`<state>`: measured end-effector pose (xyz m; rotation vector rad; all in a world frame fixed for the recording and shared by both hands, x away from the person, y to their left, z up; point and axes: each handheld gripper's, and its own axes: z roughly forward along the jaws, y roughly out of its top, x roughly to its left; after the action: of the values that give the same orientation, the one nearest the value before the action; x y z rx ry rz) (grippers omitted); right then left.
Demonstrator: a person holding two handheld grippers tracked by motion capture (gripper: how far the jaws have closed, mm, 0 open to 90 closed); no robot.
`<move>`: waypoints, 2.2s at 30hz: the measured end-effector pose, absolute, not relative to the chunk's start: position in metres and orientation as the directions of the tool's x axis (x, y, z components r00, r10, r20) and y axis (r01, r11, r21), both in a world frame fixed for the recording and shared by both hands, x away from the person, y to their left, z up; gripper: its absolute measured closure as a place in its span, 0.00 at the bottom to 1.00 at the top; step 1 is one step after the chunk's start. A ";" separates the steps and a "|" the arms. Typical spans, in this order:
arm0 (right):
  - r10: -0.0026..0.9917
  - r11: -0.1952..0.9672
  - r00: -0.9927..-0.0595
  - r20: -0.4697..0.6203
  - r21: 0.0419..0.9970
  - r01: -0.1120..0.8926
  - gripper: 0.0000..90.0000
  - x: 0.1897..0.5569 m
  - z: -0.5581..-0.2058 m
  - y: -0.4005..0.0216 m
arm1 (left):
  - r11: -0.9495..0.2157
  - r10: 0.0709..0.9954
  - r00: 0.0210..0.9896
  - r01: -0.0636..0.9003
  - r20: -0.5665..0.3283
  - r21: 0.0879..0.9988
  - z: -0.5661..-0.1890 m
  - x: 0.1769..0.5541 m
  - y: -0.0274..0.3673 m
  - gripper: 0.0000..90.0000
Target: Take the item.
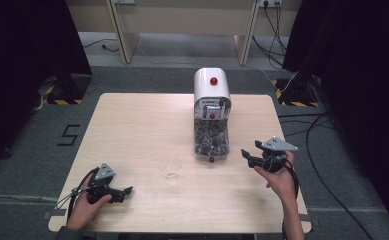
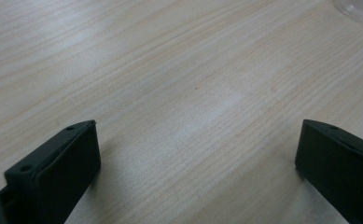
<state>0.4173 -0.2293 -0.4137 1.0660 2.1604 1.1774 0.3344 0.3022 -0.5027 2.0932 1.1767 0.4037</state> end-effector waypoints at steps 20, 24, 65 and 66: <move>0.769 0.339 -0.639 -0.016 0.858 0.386 0.44 0.427 -0.410 -0.206 | -0.349 0.839 0.540 0.624 -0.063 0.699 -0.503 0.334 0.302 0.00; 0.763 0.339 -0.646 -0.014 0.860 0.382 0.44 0.429 -0.410 -0.201 | -0.349 0.839 0.540 0.624 -0.063 0.699 -0.503 0.334 0.302 0.00; 0.654 0.439 -0.756 -0.027 0.827 0.350 0.50 0.456 -0.431 -0.127 | -0.349 0.839 0.540 0.624 -0.063 0.699 -0.503 0.334 0.302 0.00; 0.652 0.441 -0.758 -0.029 0.827 0.349 0.50 0.457 -0.432 -0.126 | -0.349 0.839 0.540 0.624 -0.063 0.699 -0.503 0.334 0.302 0.00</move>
<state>0.4569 -0.1259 -0.4318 0.8532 2.3545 1.2310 0.3345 0.3022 -0.5027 2.0928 1.1766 0.4036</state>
